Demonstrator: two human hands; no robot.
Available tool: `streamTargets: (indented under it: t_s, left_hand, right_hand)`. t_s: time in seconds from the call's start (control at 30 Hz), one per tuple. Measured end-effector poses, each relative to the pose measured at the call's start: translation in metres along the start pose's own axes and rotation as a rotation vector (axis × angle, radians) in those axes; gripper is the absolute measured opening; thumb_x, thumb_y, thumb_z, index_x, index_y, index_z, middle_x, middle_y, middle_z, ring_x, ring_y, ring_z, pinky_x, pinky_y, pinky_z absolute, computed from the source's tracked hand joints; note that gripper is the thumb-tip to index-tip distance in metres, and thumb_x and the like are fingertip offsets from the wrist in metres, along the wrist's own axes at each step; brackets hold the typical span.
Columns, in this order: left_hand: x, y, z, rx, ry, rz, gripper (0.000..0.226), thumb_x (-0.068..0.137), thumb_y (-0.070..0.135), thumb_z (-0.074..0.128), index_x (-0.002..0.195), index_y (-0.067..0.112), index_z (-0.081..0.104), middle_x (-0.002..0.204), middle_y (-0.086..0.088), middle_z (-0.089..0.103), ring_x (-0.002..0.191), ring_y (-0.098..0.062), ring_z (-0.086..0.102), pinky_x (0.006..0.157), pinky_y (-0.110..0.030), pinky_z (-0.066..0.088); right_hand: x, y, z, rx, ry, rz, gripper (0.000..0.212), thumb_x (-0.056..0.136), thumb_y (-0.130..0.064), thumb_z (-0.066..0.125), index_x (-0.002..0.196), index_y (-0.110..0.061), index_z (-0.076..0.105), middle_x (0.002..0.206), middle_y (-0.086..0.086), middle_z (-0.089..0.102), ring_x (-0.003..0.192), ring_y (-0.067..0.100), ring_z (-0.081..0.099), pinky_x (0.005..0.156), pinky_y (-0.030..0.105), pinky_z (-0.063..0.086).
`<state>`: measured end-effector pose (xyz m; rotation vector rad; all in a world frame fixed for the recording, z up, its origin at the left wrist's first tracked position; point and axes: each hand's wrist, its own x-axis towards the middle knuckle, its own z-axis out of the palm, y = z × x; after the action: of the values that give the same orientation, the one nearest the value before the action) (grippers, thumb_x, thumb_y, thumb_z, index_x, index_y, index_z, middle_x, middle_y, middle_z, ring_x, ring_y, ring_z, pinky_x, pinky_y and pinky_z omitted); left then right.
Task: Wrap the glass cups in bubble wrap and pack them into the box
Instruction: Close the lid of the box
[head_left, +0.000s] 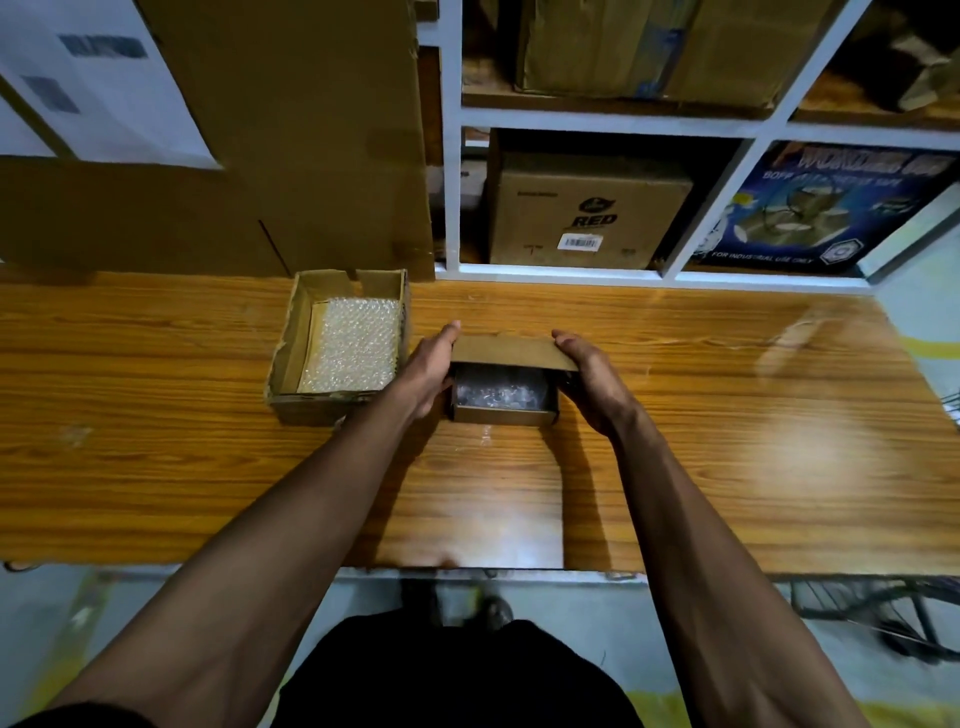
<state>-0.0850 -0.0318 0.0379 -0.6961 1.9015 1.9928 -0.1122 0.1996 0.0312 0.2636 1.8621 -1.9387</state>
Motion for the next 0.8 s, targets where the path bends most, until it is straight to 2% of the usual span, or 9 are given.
streamTargets:
  t_s: [0.03, 0.1, 0.2, 0.3, 0.4, 0.47, 0.6, 0.73, 0.8]
  left_hand:
    - [0.002, -0.005, 0.000, 0.024, 0.028, -0.001, 0.021, 0.111, 0.043, 0.044, 0.114, 0.034, 0.062, 0.130, -0.002, 0.065, 0.130, -0.024, 0.055, 0.119, -0.046, 0.040]
    - [0.008, -0.018, -0.001, 0.097, 0.054, 0.012, 0.031, 0.108, 0.039, 0.051, 0.132, 0.027, 0.066, 0.140, -0.004, 0.063, 0.129, -0.023, 0.056, 0.117, -0.048, 0.044]
    - [0.017, -0.032, -0.003, 0.163, 0.129, 0.021, 0.040, 0.104, 0.034, 0.059, 0.144, 0.027, 0.061, 0.146, -0.003, 0.062, 0.126, -0.022, 0.061, 0.111, -0.047, 0.051]
    - [0.011, -0.036, 0.001, 0.165, 0.194, 0.051, 0.037, 0.103, 0.027, 0.064, 0.140, 0.027, 0.066, 0.138, -0.002, 0.068, 0.115, -0.019, 0.067, 0.101, -0.040, 0.058]
    - [0.003, -0.039, 0.007, 0.206, 0.293, 0.088, 0.032, 0.101, 0.025, 0.068, 0.133, 0.023, 0.071, 0.117, 0.005, 0.072, 0.094, -0.010, 0.068, 0.079, -0.027, 0.056]
    - [0.001, -0.044, 0.010, 0.244, 0.371, 0.105, 0.029, 0.099, 0.025, 0.070, 0.129, 0.022, 0.073, 0.109, 0.006, 0.070, 0.091, -0.010, 0.065, 0.079, -0.024, 0.051]
    - [0.002, -0.054, 0.016, 0.302, 0.470, 0.075, 0.019, 0.095, 0.025, 0.076, 0.114, 0.021, 0.077, 0.102, 0.000, 0.075, 0.081, -0.013, 0.066, 0.079, -0.028, 0.056]
    - [0.008, -0.066, 0.017, 0.329, 0.504, 0.066, 0.009, 0.092, 0.022, 0.079, 0.100, 0.022, 0.073, 0.098, -0.003, 0.075, 0.091, -0.019, 0.070, 0.078, -0.025, 0.052]
    - [0.012, -0.072, 0.016, 0.340, 0.500, 0.050, 0.013, 0.091, 0.024, 0.080, 0.098, 0.022, 0.070, 0.097, -0.003, 0.075, 0.093, -0.022, 0.072, 0.079, -0.026, 0.054]
  right_hand:
    - [0.002, 0.002, -0.003, -0.031, -0.019, 0.002, 0.047, 0.101, -0.032, 0.061, 0.145, -0.015, 0.057, 0.144, 0.008, 0.056, 0.131, 0.026, 0.054, 0.110, 0.038, 0.049]
    - [0.001, 0.004, -0.009, -0.078, -0.030, -0.004, 0.052, 0.102, -0.020, 0.062, 0.152, -0.013, 0.050, 0.152, 0.008, 0.050, 0.131, 0.026, 0.054, 0.110, 0.039, 0.050]
    - [-0.005, 0.013, -0.013, -0.096, -0.045, 0.019, 0.059, 0.104, -0.014, 0.063, 0.158, -0.013, 0.041, 0.147, 0.006, 0.052, 0.123, 0.023, 0.060, 0.103, 0.039, 0.056]
    - [-0.007, 0.025, -0.019, -0.128, -0.040, 0.000, 0.059, 0.101, -0.016, 0.068, 0.155, -0.014, 0.044, 0.140, 0.004, 0.059, 0.118, 0.023, 0.064, 0.099, 0.045, 0.059]
    - [-0.007, 0.034, -0.021, -0.156, 0.048, -0.046, 0.051, 0.095, -0.014, 0.076, 0.141, -0.014, 0.055, 0.121, -0.007, 0.064, 0.105, 0.014, 0.067, 0.080, 0.032, 0.063]
    - [-0.002, 0.043, -0.022, -0.196, 0.130, -0.041, 0.052, 0.088, -0.017, 0.084, 0.135, -0.016, 0.061, 0.120, -0.005, 0.064, 0.105, 0.014, 0.067, 0.078, 0.032, 0.063]
    - [0.006, 0.055, -0.021, -0.228, 0.200, 0.037, 0.050, 0.077, -0.023, 0.093, 0.119, -0.023, 0.065, 0.109, 0.002, 0.066, 0.103, 0.025, 0.072, 0.089, 0.050, 0.062]
    - [0.013, 0.069, -0.024, -0.270, 0.208, 0.107, 0.058, 0.069, -0.036, 0.096, 0.113, -0.024, 0.061, 0.099, 0.000, 0.071, 0.099, 0.026, 0.073, 0.089, 0.055, 0.060]
    - [0.017, 0.078, -0.027, -0.299, 0.202, 0.115, 0.056, 0.061, -0.045, 0.096, 0.103, -0.028, 0.064, 0.097, -0.002, 0.076, 0.095, 0.024, 0.075, 0.087, 0.055, 0.061]
